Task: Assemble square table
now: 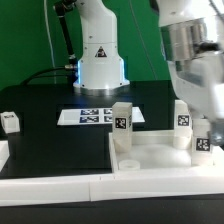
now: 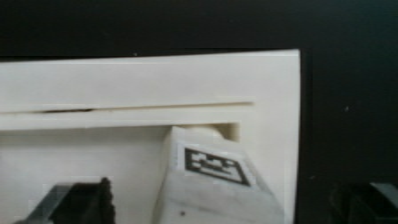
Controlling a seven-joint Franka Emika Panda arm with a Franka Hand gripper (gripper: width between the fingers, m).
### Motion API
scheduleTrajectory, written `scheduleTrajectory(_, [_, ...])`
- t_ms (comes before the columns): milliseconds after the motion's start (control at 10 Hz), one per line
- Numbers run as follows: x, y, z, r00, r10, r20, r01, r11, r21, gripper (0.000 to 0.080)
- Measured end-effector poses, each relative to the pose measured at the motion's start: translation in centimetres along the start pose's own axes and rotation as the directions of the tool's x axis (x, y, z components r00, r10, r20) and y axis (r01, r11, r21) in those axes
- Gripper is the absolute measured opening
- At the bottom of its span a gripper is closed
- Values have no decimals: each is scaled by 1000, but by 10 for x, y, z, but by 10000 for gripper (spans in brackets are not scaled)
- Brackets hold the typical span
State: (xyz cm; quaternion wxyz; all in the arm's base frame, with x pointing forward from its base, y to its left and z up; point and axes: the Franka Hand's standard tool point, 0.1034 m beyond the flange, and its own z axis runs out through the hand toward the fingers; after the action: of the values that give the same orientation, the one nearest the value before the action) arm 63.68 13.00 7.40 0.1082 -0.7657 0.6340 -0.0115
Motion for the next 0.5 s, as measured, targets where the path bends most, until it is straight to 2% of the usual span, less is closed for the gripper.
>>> scheduleTrajectory(100, [3, 1, 0, 999, -50, -4, 50, 999, -3, 640])
scheduleTrajectory(400, [6, 1, 1, 964, -265, -11, 265, 964, -10, 648])
scheduleTrajectory(500, [8, 2, 1, 880, -474, -21, 473, 880, -44, 648])
